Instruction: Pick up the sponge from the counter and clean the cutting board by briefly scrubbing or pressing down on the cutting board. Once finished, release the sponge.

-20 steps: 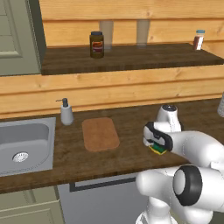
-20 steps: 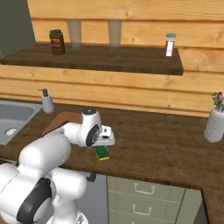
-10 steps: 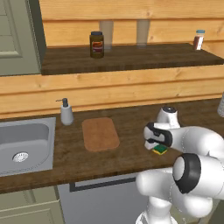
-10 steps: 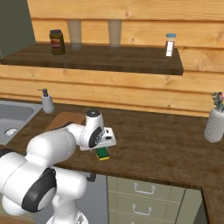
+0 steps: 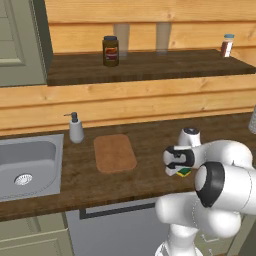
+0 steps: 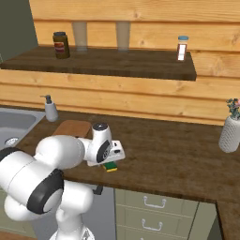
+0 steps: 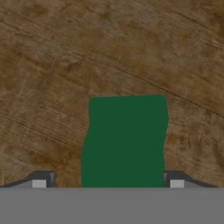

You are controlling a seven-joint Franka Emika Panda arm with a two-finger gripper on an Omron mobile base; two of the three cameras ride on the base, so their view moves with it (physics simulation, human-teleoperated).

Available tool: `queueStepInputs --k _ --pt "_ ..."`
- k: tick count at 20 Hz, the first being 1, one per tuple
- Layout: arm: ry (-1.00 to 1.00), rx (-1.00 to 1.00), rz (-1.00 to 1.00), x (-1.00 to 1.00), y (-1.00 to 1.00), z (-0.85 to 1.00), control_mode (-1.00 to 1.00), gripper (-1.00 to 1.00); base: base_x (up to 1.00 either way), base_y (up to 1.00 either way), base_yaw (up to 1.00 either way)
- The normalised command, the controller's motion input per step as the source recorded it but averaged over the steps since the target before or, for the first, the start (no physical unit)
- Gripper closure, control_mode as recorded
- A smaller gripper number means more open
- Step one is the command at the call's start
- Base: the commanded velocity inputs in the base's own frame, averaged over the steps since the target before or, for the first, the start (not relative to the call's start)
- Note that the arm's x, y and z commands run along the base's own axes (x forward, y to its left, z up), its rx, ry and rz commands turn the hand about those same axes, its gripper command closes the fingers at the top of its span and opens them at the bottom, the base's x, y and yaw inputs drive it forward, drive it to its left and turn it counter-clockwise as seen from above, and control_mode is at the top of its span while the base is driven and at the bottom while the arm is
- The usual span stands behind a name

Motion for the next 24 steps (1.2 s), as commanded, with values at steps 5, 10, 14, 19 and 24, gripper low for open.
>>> queueStepInputs --k 5,10,14,19,24 --pt "0.02 0.0 0.03 0.01 0.0 -0.27 -1.0 1.0 0.0 0.0 0.0" --pt "0.0 0.0 0.0 0.01 0.01 -0.08 -1.0 1.0 0.0 0.0 0.0" --pt "0.0 -0.01 0.0 0.0 0.1 -0.01 -1.0 1.0 0.0 0.0 0.0" --pt "-0.06 -0.11 0.0 -0.12 0.31 -0.47 -1.0 1.0 0.0 0.0 0.0" --pt "-0.04 -0.11 0.0 -0.02 0.14 -0.94 -1.0 1.0 0.0 0.0 0.0"
